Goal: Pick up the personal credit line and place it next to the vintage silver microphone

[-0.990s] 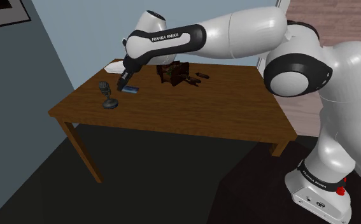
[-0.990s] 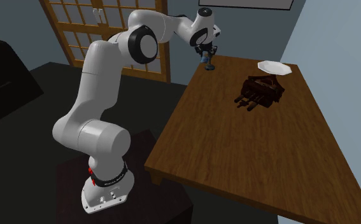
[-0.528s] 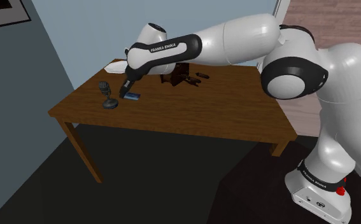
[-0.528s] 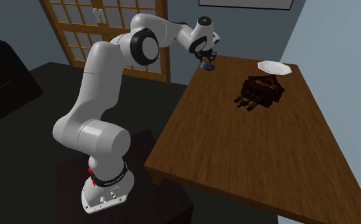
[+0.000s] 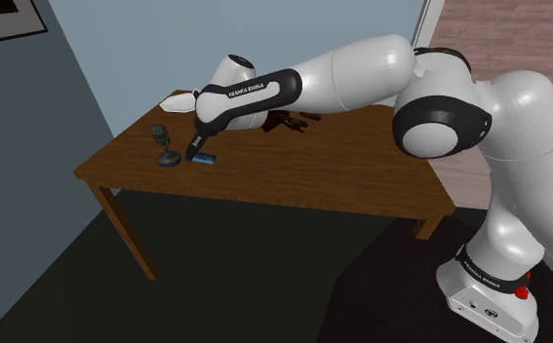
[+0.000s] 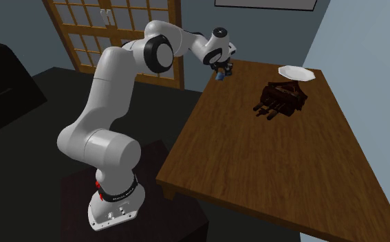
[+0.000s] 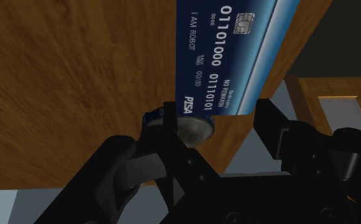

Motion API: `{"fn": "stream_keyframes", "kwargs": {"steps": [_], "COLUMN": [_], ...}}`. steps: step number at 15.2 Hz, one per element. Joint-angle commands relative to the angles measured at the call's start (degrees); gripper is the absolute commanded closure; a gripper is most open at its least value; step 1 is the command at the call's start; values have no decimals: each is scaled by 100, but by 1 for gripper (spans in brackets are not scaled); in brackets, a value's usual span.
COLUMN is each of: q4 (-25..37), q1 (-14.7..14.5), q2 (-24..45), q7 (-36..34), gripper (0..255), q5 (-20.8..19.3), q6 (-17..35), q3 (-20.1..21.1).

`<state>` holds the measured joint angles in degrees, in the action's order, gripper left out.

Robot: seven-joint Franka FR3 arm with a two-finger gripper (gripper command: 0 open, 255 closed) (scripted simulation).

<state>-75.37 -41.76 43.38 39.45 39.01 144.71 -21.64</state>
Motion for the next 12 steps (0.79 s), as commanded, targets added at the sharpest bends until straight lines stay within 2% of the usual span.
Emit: {"fn": "stream_keyframes", "kwargs": {"steps": [1, 5, 12], "q4": [-88, -137, -137], "q1": [8, 57, 57], "q2": [36, 181, 181], "q7": [78, 210, 210], "gripper": [255, 255, 255], "q5": [61, 174, 174], "q6": [126, 322, 322], "q3": [50, 153, 153]}}
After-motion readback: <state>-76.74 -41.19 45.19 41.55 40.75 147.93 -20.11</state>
